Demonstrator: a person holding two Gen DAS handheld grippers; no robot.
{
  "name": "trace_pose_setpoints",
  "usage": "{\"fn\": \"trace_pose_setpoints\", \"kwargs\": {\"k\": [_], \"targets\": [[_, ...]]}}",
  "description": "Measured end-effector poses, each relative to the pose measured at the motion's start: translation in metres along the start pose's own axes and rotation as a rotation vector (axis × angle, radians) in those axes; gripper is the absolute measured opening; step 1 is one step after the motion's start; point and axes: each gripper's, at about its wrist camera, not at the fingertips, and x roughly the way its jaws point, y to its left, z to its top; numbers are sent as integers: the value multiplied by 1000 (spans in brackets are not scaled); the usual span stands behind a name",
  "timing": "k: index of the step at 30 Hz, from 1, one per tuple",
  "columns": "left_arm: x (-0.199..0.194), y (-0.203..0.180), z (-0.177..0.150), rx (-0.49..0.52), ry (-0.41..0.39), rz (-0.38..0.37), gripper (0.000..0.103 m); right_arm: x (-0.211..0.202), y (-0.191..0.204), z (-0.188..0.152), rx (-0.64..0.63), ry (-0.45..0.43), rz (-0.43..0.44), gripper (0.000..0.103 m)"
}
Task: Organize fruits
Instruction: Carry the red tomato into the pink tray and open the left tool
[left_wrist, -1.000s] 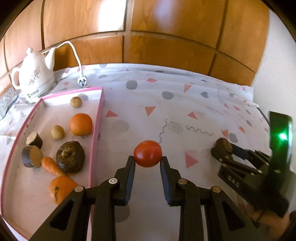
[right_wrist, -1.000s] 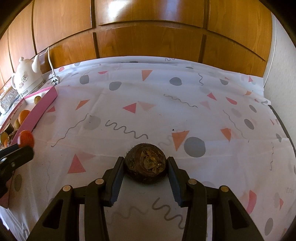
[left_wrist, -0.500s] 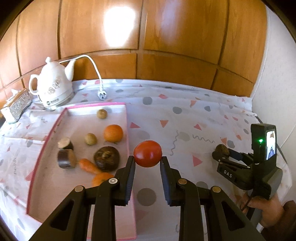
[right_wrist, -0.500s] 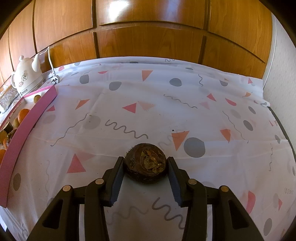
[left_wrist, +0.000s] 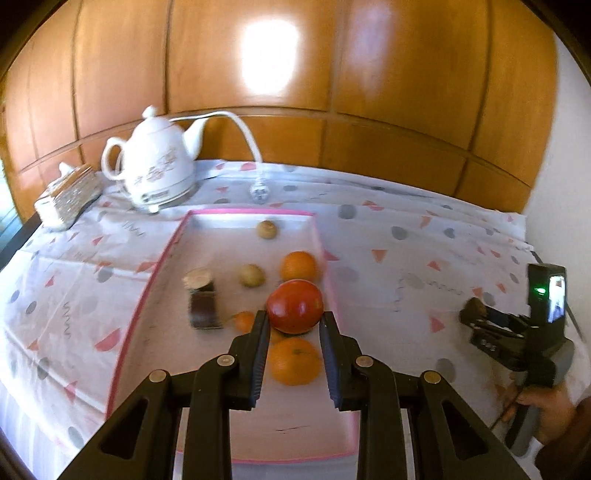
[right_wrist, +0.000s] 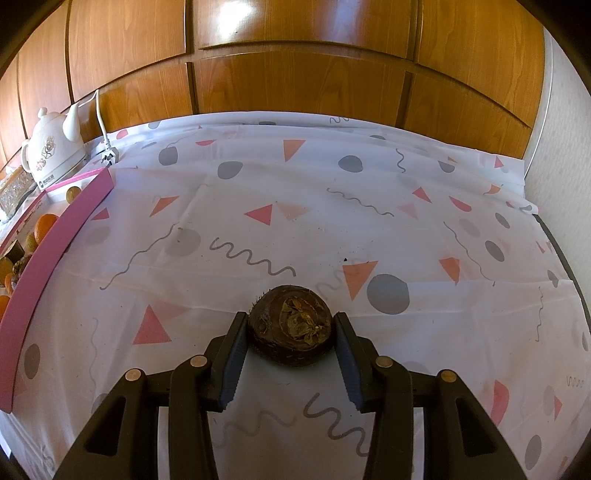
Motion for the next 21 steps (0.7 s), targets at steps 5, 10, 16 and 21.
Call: {"fn": "trace_pose_setpoints", "kwargs": {"k": [5, 10, 16, 21], "targets": [[6, 25, -3, -35, 13, 47, 27, 0, 0, 0, -2, -1, -3, 46], [15, 44, -9, -63, 38, 86, 27, 0, 0, -1, -2, -1, -2, 46], [29, 64, -16, -85, 69, 130, 27, 0, 0, -1, -2, -2, -2, 46], [38, 74, -20, -102, 90, 159, 27, 0, 0, -1, 0, -5, 3, 46]]}}
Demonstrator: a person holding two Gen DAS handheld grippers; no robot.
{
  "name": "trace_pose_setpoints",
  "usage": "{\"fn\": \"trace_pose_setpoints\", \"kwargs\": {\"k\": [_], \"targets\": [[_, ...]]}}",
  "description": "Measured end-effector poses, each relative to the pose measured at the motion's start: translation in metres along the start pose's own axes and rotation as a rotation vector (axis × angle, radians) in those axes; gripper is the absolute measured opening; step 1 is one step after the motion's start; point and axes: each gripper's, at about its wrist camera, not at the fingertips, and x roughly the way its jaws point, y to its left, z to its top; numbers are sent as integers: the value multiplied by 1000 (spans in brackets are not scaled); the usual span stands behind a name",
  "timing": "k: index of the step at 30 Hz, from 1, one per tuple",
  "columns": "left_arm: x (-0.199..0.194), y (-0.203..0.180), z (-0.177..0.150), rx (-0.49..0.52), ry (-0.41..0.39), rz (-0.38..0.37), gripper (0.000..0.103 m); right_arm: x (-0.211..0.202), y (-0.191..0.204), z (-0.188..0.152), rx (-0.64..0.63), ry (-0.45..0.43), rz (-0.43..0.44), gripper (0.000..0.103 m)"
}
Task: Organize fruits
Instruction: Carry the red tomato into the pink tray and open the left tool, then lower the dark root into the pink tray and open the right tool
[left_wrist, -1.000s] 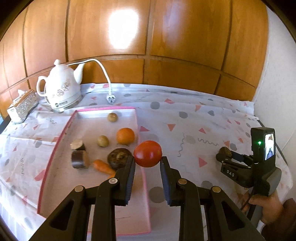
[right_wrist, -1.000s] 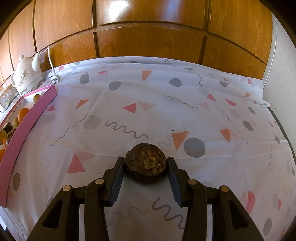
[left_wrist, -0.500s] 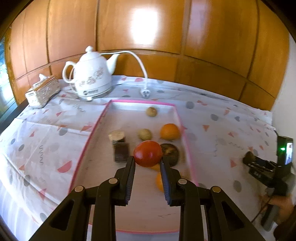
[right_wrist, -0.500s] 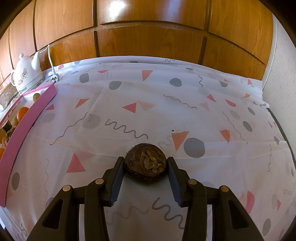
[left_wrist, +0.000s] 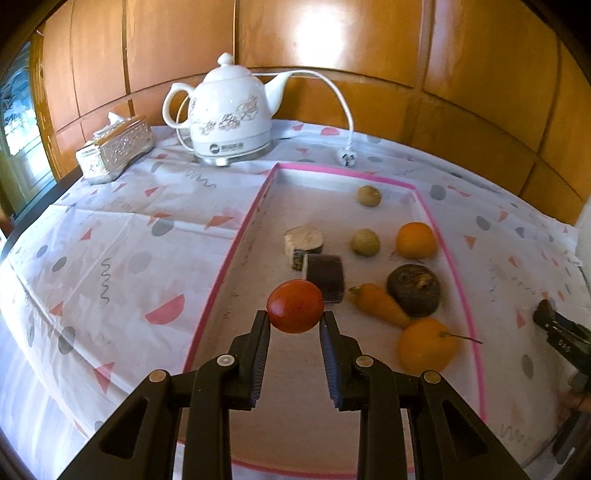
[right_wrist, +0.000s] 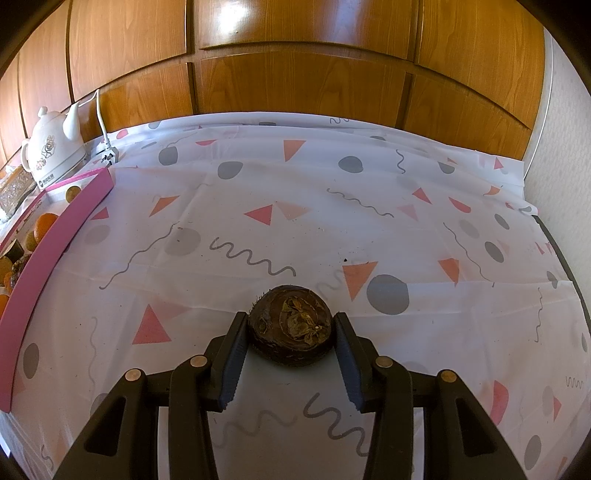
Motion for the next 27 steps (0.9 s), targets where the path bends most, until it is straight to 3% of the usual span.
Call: {"fn": "trace_pose_setpoints", "kwargs": {"k": [7, 10, 16, 18, 22, 24, 27], "targets": [[16, 10, -1, -40, 53, 26, 30, 0, -1, 0, 1, -1, 2, 46], [12, 11, 0, -46, 40, 34, 45, 0, -1, -1, 1, -2, 2, 46], [-7, 16, 3, -49, 1, 27, 49, -1, 1, 1, -11, 1, -13, 46], [-18, 20, 4, -57, -22, 26, 56, -2, 6, 3, -27, 6, -33, 46], [-36, 28, 5, -61, -66, 46, 67, -24, 33, 19, -36, -43, 90, 46], [-46, 35, 6, -75, -91, 61, 75, -41, 67, 30, -97, -81, 189, 46], [-57, 46, 7, -104, -119, 77, 79, -59, 125, 39, -216, -104, 338, 46]]}}
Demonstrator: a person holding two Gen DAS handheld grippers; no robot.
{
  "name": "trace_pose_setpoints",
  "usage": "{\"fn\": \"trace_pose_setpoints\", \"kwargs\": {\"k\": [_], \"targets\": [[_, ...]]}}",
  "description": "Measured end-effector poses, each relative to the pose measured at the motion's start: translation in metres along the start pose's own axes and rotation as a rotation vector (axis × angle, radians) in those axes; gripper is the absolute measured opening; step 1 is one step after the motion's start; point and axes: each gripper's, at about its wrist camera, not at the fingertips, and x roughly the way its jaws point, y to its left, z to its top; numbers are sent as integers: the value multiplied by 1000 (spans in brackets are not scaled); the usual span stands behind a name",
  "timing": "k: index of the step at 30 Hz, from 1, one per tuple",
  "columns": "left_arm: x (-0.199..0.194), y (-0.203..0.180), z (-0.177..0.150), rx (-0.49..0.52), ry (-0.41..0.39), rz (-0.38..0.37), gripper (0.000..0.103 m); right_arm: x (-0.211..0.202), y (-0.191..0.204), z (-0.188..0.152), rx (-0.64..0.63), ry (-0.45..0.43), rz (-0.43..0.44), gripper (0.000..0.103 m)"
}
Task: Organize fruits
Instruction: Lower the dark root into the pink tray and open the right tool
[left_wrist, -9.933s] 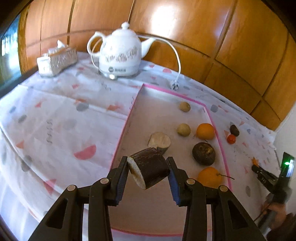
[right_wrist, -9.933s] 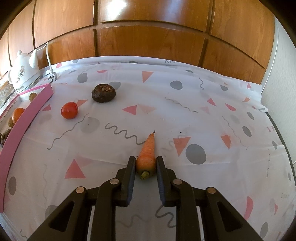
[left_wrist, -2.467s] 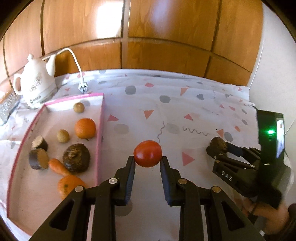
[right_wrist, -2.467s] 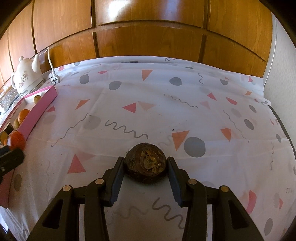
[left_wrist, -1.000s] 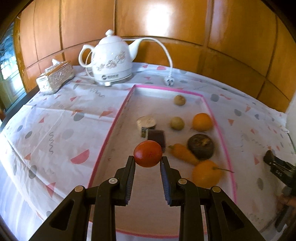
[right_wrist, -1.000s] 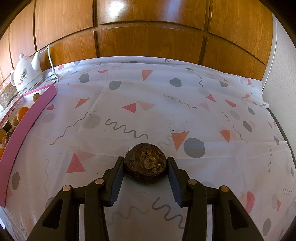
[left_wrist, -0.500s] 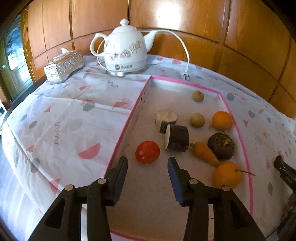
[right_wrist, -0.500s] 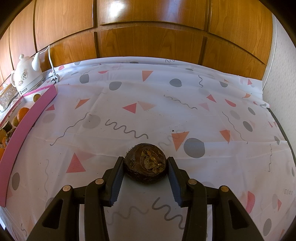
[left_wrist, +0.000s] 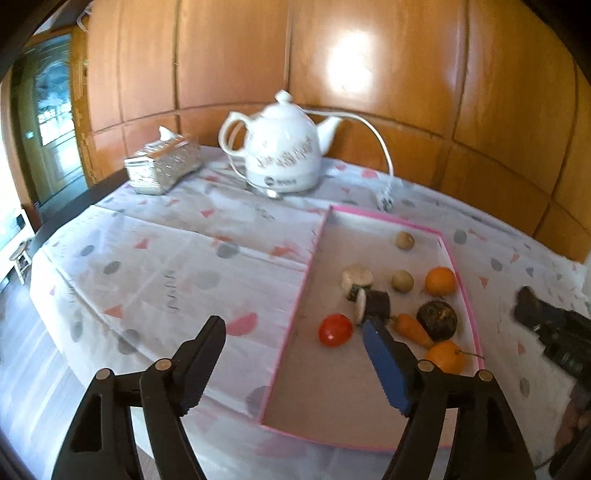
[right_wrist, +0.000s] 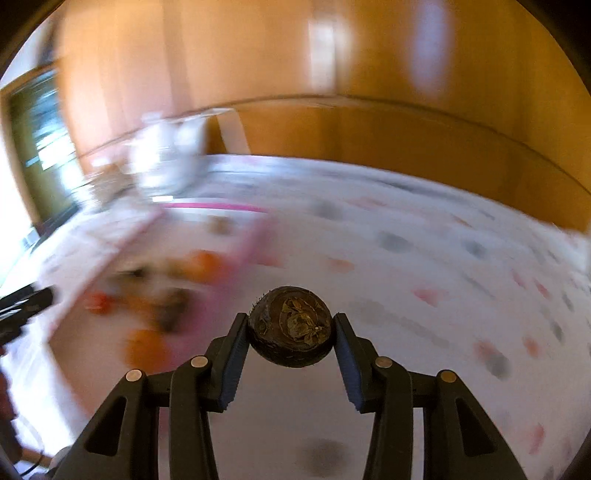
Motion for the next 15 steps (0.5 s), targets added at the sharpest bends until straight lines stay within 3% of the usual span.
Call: {"fn": "trace_pose_setpoints", "kwargs": {"k": [6, 9, 12, 15], "targets": [[-13, 25, 7, -73, -33, 41, 89, 33, 89, 17, -159, 80, 172, 46], [-18, 31, 8, -85, -48, 59, 100, 54, 116, 14, -202, 122, 192, 46], [-20, 32, 7, -90, -53, 64, 103, 74, 128, 9, -206, 165, 196, 47], [-20, 28, 7, -77, -51, 69, 103, 73, 133, 9, -194, 143, 198, 53]]}}
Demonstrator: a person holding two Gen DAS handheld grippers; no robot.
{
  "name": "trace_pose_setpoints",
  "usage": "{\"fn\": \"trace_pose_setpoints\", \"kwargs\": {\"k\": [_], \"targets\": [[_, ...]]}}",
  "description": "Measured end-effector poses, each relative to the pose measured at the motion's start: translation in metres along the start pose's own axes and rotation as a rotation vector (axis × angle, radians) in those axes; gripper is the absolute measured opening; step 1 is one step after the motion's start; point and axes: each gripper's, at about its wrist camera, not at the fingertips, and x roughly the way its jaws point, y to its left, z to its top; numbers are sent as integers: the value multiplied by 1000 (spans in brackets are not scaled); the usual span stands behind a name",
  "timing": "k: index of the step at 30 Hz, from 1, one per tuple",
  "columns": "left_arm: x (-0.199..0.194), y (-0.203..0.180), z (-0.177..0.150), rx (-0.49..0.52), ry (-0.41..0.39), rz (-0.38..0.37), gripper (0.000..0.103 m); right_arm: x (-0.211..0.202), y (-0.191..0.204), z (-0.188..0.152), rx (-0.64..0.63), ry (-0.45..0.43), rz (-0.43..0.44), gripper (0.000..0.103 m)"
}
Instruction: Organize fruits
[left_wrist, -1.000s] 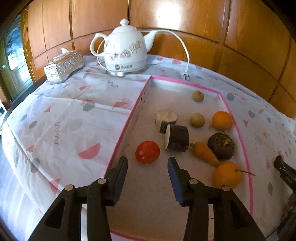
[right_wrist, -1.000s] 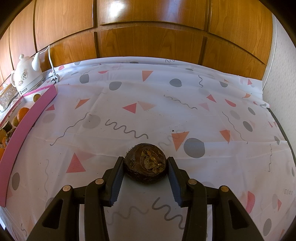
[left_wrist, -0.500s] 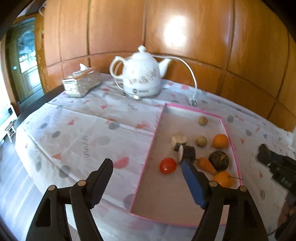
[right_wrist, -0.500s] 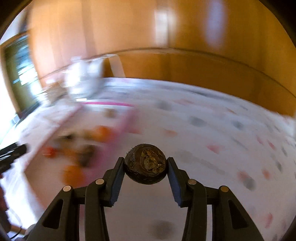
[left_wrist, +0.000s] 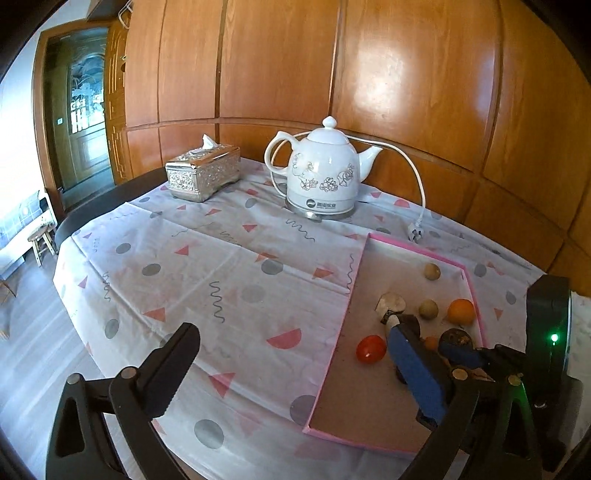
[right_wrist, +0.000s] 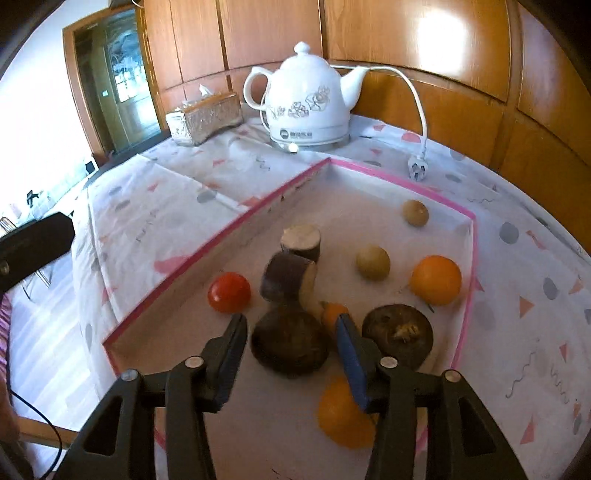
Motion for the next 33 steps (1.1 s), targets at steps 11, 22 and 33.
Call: {"fn": "trace_pose_setpoints", "kwargs": {"k": [11, 22, 33], "targets": [[-9, -31, -11, 46, -4, -66, 103, -61, -12, -20, 119, -161, -161, 61], [-20, -59, -27, 80, -13, -77, 103, -88, -44, -61, 297, -171, -309, 61], [-20, -54, -32, 57, -15, -40, 103, -93, -35, -65, 271, -195, -309, 61]]}}
